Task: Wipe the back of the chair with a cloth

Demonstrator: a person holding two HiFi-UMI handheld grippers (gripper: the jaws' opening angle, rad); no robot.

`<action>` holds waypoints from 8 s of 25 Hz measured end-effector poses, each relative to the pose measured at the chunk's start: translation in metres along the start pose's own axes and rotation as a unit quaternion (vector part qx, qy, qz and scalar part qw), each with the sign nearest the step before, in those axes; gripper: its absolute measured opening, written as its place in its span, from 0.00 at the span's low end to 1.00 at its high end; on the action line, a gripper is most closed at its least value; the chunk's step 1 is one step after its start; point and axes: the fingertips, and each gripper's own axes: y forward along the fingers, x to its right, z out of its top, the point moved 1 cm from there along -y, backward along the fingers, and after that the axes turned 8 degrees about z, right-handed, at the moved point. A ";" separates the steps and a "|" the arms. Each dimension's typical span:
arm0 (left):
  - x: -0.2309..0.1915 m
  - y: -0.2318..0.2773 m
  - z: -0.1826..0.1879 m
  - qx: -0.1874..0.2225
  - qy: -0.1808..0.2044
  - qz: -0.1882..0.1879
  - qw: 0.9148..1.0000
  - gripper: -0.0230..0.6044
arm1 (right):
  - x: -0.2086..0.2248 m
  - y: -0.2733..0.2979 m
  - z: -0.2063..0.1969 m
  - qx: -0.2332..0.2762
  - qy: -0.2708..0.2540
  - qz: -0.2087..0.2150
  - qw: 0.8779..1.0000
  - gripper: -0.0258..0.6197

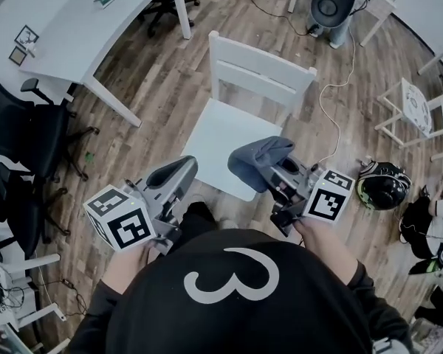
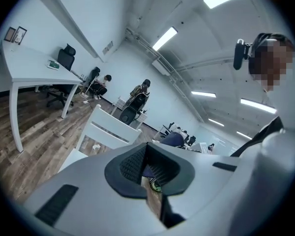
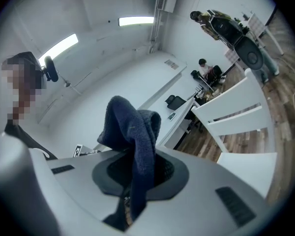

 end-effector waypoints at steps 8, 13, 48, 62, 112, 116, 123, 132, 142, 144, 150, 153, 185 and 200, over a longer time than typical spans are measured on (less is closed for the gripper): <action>-0.016 0.072 0.037 -0.044 0.025 -0.060 0.997 0.06 | 0.043 -0.006 0.040 0.061 -0.009 -0.067 0.996 0.12; -0.049 0.112 0.063 -0.078 0.026 -0.090 0.993 0.06 | 0.077 0.013 0.053 0.080 0.000 -0.114 0.990 0.12; -0.228 0.227 0.119 -0.170 -0.007 -0.131 0.977 0.06 | 0.299 0.185 0.092 0.081 -0.038 -0.298 0.950 0.12; -0.263 0.222 0.122 -0.168 -0.020 -0.104 0.980 0.06 | 0.343 0.212 0.094 0.074 -0.052 -0.355 0.930 0.12; -0.180 0.251 0.076 -0.244 0.030 -0.193 0.950 0.06 | 0.328 -0.050 0.105 0.162 -0.058 -0.574 0.801 0.12; -0.175 0.251 0.074 -0.246 0.032 -0.195 0.949 0.06 | 0.327 -0.072 0.105 0.169 -0.055 -0.586 0.791 0.12; -0.174 0.249 0.070 -0.245 0.027 -0.189 0.951 0.06 | 0.324 -0.077 0.104 0.166 -0.061 -0.583 0.793 0.12; -0.189 0.245 0.075 -0.227 0.003 -0.172 0.959 0.06 | 0.304 -0.019 0.092 0.161 -0.060 -0.527 0.832 0.12; -0.228 0.228 0.090 -0.195 -0.025 -0.129 0.972 0.06 | 0.316 0.117 0.062 0.076 -0.057 -0.413 0.906 0.12; -0.239 0.223 0.091 -0.191 -0.032 -0.119 0.974 0.06 | 0.321 0.142 0.058 0.061 -0.058 -0.396 0.914 0.12; -0.266 0.211 0.091 -0.181 -0.054 -0.093 0.978 0.06 | 0.340 0.188 0.052 0.038 -0.050 -0.372 0.926 0.12; -0.275 0.206 0.090 -0.178 -0.060 -0.085 0.978 0.06 | 0.350 0.198 0.052 0.034 -0.054 -0.375 0.925 0.12; -0.281 0.208 0.075 -0.202 -0.063 -0.086 0.974 0.06 | 0.379 0.160 0.056 0.043 -0.049 -0.455 0.888 0.12; -0.213 0.217 0.032 -0.214 -0.056 -0.075 0.972 0.06 | 0.374 0.039 0.059 0.065 -0.035 -0.480 0.874 0.12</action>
